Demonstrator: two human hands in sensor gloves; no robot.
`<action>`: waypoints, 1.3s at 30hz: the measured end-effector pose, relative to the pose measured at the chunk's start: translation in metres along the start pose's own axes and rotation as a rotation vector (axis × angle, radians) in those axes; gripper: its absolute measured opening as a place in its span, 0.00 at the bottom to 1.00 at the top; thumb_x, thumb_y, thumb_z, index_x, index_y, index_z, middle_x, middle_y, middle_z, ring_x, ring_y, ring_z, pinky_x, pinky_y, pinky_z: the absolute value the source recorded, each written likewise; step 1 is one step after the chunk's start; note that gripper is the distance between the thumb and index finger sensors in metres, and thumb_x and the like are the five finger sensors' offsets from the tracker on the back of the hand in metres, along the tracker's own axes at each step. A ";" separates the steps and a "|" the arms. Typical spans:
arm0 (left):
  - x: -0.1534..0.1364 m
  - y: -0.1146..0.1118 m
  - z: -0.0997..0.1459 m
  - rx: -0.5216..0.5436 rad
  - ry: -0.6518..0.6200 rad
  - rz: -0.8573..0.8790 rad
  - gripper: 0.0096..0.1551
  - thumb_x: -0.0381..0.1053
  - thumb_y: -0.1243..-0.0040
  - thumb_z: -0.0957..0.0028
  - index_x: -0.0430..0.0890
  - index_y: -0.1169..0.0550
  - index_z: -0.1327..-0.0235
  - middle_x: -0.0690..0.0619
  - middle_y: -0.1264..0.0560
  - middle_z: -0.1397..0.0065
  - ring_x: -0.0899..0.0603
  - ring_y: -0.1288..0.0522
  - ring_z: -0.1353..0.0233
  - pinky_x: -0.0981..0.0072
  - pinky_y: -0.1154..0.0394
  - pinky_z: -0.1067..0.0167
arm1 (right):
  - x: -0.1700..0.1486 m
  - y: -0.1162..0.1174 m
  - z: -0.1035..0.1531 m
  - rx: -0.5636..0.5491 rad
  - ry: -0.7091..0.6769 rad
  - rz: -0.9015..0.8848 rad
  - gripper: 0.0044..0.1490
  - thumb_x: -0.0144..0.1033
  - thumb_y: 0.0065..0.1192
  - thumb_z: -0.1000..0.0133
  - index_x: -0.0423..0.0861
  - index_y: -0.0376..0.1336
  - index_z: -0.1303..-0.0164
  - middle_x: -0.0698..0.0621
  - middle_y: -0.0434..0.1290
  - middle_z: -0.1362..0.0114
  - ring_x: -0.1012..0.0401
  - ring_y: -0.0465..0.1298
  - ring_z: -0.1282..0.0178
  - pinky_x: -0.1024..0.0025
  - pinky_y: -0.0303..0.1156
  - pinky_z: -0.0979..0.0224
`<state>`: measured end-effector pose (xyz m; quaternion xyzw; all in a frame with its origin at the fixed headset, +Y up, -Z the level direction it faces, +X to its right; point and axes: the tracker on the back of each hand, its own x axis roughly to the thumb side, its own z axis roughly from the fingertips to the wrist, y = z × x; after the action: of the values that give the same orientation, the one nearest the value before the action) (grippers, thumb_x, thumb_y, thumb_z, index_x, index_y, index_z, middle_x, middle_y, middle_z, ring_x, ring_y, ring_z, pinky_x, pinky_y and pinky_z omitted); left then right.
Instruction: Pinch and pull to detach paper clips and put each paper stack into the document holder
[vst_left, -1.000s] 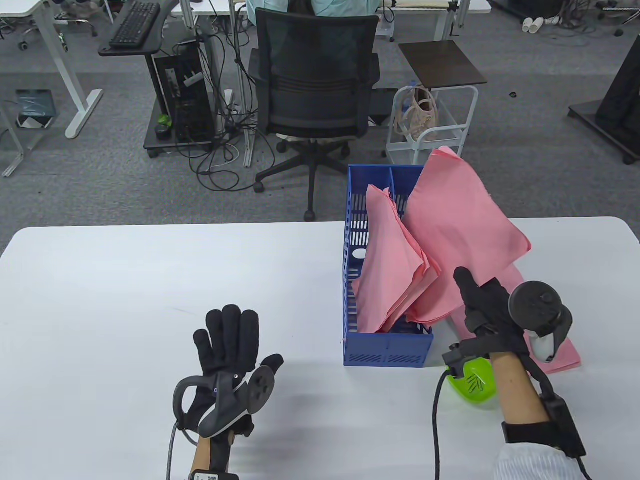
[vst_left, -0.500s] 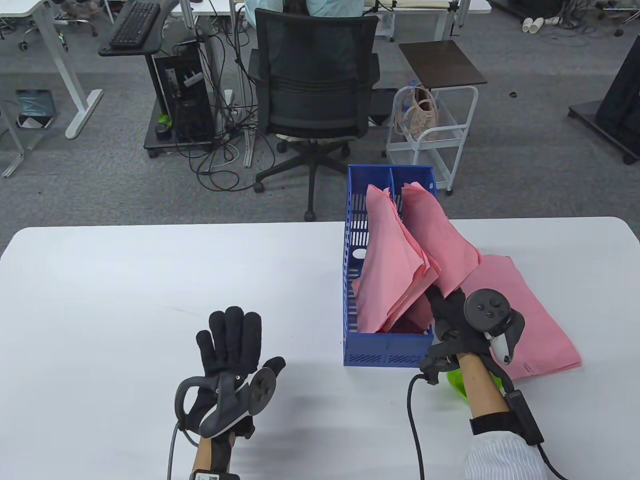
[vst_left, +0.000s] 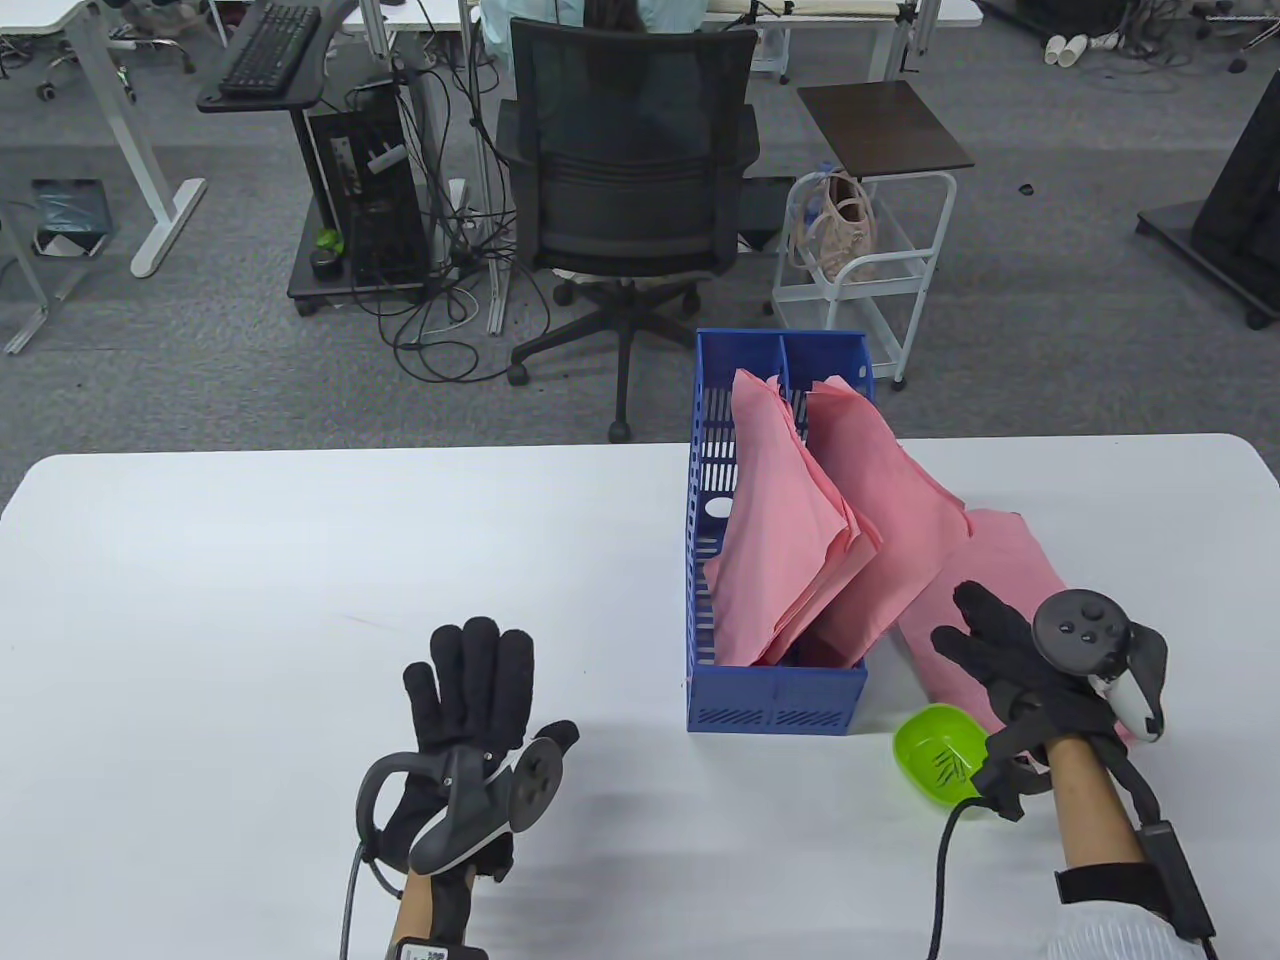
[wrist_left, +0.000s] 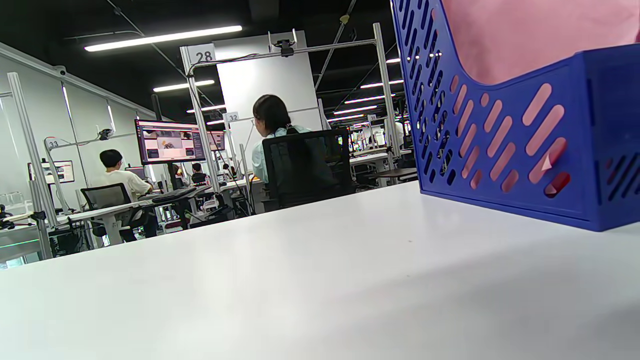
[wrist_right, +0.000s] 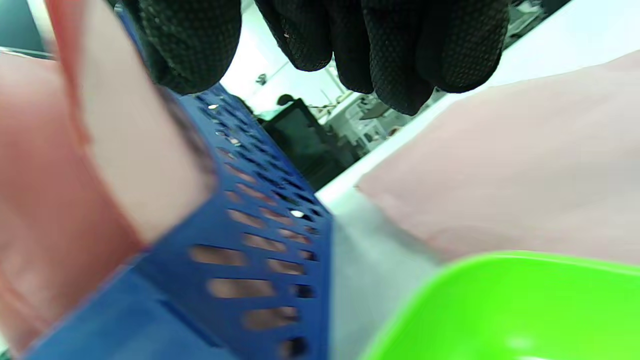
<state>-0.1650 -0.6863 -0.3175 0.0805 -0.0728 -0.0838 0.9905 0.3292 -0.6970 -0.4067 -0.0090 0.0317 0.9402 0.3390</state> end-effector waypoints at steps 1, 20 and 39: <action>0.001 0.000 0.000 -0.003 -0.002 -0.003 0.55 0.70 0.75 0.44 0.39 0.64 0.12 0.32 0.65 0.13 0.22 0.65 0.16 0.26 0.60 0.24 | -0.011 0.002 0.001 0.021 0.032 0.010 0.42 0.47 0.51 0.35 0.40 0.48 0.13 0.30 0.57 0.15 0.36 0.65 0.22 0.45 0.63 0.22; 0.004 -0.001 0.001 -0.034 -0.017 -0.052 0.55 0.69 0.74 0.44 0.39 0.64 0.13 0.31 0.65 0.13 0.22 0.65 0.16 0.26 0.60 0.24 | -0.081 0.031 0.011 0.204 0.315 0.387 0.37 0.38 0.57 0.36 0.46 0.51 0.16 0.41 0.51 0.11 0.43 0.52 0.13 0.46 0.53 0.16; 0.010 -0.003 0.003 -0.047 -0.045 -0.074 0.55 0.69 0.74 0.44 0.39 0.64 0.13 0.31 0.65 0.13 0.22 0.64 0.16 0.26 0.60 0.25 | -0.086 0.031 0.025 0.234 0.381 0.665 0.49 0.43 0.61 0.44 0.51 0.43 0.15 0.42 0.47 0.11 0.44 0.53 0.13 0.55 0.62 0.19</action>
<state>-0.1558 -0.6912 -0.3136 0.0580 -0.0902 -0.1237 0.9865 0.3755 -0.7741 -0.3764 -0.1337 0.2019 0.9702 0.0032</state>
